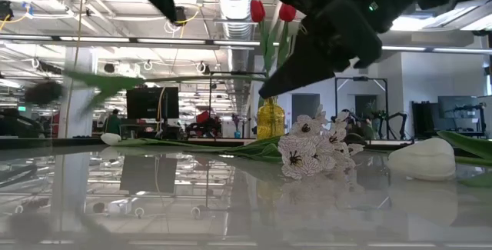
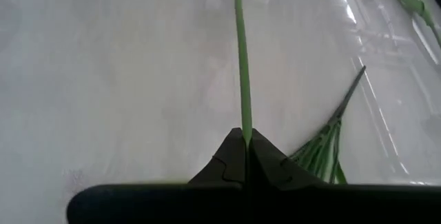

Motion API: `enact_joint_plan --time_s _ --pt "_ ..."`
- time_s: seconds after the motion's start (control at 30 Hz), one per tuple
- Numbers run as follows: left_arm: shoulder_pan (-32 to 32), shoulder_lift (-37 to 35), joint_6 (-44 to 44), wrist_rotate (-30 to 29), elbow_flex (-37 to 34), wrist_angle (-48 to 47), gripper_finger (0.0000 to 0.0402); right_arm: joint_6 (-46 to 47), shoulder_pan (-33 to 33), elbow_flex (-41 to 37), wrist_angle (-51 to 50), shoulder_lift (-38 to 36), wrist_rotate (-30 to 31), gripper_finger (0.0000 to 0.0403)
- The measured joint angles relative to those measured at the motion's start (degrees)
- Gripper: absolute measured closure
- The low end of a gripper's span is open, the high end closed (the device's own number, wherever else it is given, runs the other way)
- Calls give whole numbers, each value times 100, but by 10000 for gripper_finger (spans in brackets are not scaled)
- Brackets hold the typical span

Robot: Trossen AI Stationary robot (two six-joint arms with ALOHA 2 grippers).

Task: Sort flowers into vase by color
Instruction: Put the black tulip into the yellow vase

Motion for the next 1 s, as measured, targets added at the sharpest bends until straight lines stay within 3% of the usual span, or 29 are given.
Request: enact_joint_plan --time_s 0.23,0.43,0.67,0.83,1.0 --pt "334 -2064 -106 160 -2188 3162 197 -287 222 -274 1004 -3 -670 380" --pt "470 -2949 -92 307 -3231 4250 200 -573 449 -274 1512 -307 -924 380" --pt "456 -2940 88 695 -3592 5237 200 -959 519 -274 2110 -1139 -880 380" --pt "275 -2385 627 1440 -3623 6748 200 -1051 318 -269 2919 -1365 -681 380" --pt "59 -1789 1199 1587 -3623 8410 200 -1080 146 -269 3409 -1360 -632 380"
